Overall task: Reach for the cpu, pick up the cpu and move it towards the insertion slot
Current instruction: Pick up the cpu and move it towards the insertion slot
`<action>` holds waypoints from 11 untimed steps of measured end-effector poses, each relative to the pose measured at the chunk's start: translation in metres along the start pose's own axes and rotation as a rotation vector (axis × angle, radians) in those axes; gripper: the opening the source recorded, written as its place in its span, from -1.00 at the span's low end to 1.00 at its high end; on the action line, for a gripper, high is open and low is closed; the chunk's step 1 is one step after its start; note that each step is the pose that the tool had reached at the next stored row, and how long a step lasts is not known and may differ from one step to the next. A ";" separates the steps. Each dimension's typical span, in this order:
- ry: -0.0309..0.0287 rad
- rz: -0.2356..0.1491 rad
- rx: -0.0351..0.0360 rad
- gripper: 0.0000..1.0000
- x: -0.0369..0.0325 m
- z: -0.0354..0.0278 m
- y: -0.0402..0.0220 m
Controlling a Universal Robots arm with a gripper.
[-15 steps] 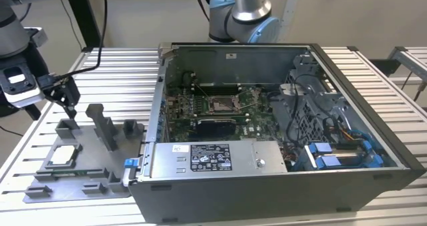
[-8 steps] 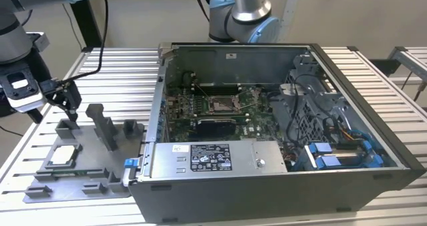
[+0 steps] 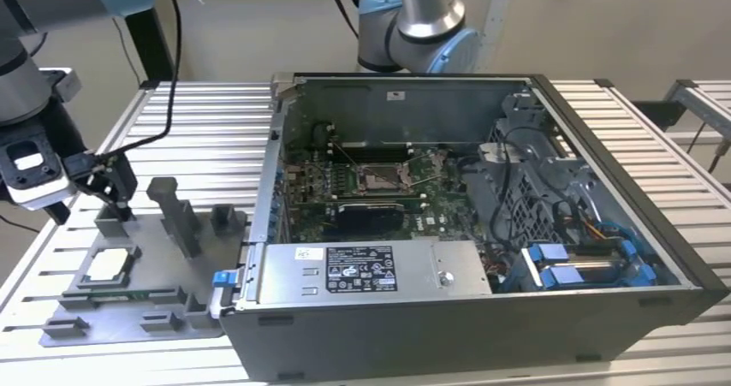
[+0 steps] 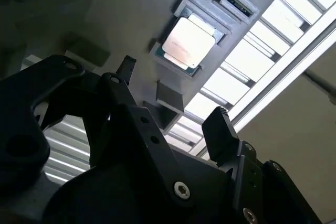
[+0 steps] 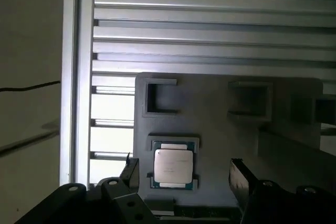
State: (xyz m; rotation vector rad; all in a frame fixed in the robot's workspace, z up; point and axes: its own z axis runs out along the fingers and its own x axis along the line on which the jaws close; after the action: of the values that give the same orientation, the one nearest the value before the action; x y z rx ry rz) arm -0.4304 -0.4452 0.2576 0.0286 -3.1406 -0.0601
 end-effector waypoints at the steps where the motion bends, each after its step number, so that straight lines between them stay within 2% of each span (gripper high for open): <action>1: 0.0000 0.000 0.0000 1.00 0.0000 0.0010 -0.0013; 4: 0.0000 0.000 0.0000 1.00 0.0001 0.0048 -0.0049; 11: -0.0001 0.000 0.0000 1.00 0.0012 0.0155 -0.0083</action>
State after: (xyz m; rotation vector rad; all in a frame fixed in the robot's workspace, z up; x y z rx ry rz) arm -0.4314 -0.4529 0.2418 0.0286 -3.1407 -0.0601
